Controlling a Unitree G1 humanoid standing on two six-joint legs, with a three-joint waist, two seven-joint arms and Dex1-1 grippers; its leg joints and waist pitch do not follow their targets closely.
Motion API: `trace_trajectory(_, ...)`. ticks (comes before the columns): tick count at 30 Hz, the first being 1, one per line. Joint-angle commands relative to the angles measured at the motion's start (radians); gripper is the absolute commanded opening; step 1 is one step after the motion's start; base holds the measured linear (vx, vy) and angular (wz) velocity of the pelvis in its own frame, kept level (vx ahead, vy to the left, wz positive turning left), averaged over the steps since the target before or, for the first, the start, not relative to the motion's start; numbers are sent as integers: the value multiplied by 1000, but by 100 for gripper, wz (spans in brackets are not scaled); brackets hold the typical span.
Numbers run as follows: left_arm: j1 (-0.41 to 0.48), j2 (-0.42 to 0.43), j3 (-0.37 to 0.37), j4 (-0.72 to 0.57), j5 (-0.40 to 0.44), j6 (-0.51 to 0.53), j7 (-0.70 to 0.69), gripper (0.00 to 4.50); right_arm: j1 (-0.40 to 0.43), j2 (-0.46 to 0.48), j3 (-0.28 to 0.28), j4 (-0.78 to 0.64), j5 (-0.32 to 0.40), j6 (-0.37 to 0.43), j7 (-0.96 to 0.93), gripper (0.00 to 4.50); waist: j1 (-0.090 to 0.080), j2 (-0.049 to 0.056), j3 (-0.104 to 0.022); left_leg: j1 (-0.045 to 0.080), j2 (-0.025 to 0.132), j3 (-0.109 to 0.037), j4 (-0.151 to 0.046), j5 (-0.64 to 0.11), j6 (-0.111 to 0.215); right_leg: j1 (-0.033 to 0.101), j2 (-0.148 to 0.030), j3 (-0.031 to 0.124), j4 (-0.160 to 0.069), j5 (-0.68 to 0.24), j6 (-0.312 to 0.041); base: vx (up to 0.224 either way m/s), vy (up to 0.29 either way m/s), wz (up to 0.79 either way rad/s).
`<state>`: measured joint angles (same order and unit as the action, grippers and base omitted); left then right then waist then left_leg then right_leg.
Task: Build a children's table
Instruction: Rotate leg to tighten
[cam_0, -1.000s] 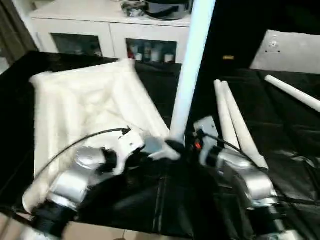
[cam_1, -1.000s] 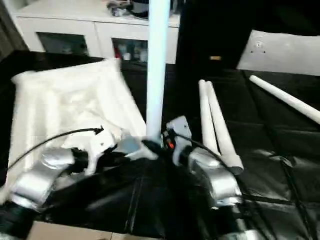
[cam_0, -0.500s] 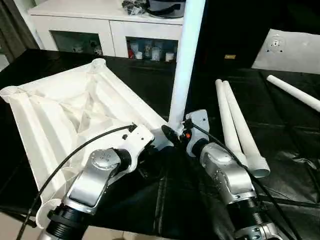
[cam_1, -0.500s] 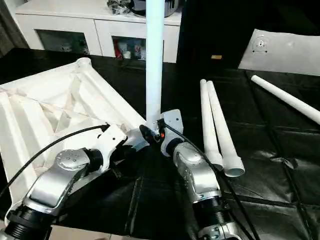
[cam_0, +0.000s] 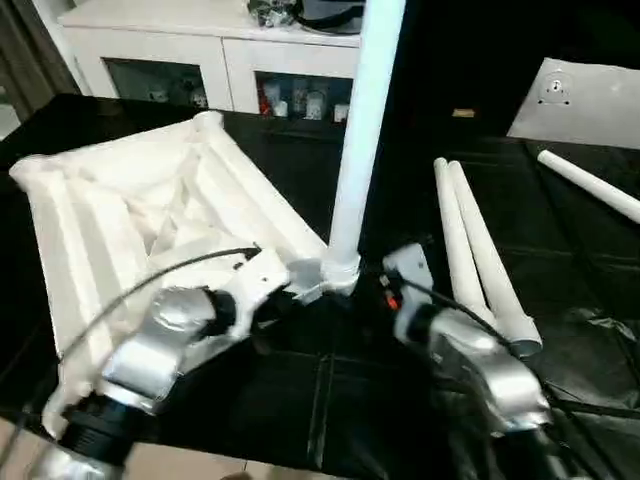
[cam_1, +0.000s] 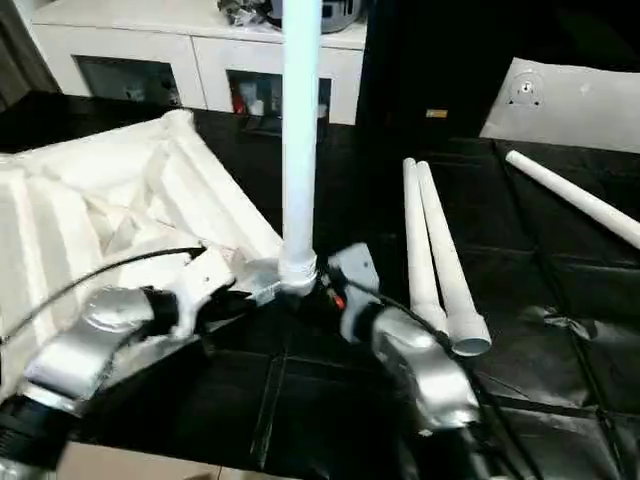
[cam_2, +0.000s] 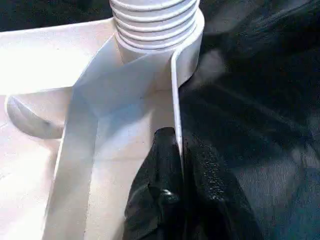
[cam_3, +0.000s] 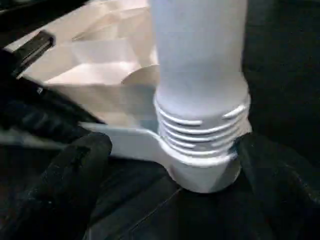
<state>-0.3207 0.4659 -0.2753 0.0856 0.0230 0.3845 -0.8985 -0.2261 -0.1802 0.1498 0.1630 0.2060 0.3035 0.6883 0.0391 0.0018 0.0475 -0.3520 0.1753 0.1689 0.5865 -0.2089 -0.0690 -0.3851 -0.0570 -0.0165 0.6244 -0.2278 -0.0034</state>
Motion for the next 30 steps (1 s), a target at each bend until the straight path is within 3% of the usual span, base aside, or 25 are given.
trace_trajectory(1,-13,29,-49,15,3,-57,-91,0,-4,-30,-13,-22,21,-19,62,441,6,3,-51,0,45,-14,-68,-134,36,40,-68,39,-74,-37,-216,0,0,0)
trace_trajectory(3,-28,63,-73,59,4,-138,-156,0,-8,-84,-22,-23,42,-28,136,441,14,1,-53,3,45,-12,-65,-116,50,40,-67,38,-70,5,-231,0,0,0)
trace_trajectory(8,-46,90,-88,93,-1,-182,-218,0,-22,-135,-30,-36,77,-2,214,441,27,0,-53,2,46,-10,-64,-100,58,44,-72,38,-65,26,-243,0,0,0)
trace_trajectory(12,-78,113,-118,137,-16,-254,-333,0,-51,-214,23,-41,82,1,358,441,31,-1,-52,3,47,-10,-63,-109,57,43,-73,38,-66,2,-245,0,0,0)
trace_trajectory(13,-84,116,-125,143,-19,-269,-354,0,-58,-226,38,-35,77,-4,383,441,32,4,-53,3,47,-12,-63,-112,55,43,-74,37,-65,-3,-247,0,0,0)
trace_trajectory(16,-102,123,-153,154,-17,-305,-405,0,-88,-234,66,0,54,-21,421,441,37,1,-54,5,49,-10,-62,-104,54,42,-74,37,-63,2,-255,0,0,0)
trace_trajectory(20,-112,119,-168,167,-8,-329,-430,0,-108,-235,79,25,47,-31,441,406,50,-1,-57,6,50,-8,-60,-85,54,42,-73,36,-56,54,-269,0,0,0)
trace_trajectory(30,-129,117,-178,209,10,-376,-447,0,-125,-254,120,37,49,-14,514,312,50,-3,-56,4,50,-8,-60,-103,46,44,-75,36,-58,15,-259,0,0,0)
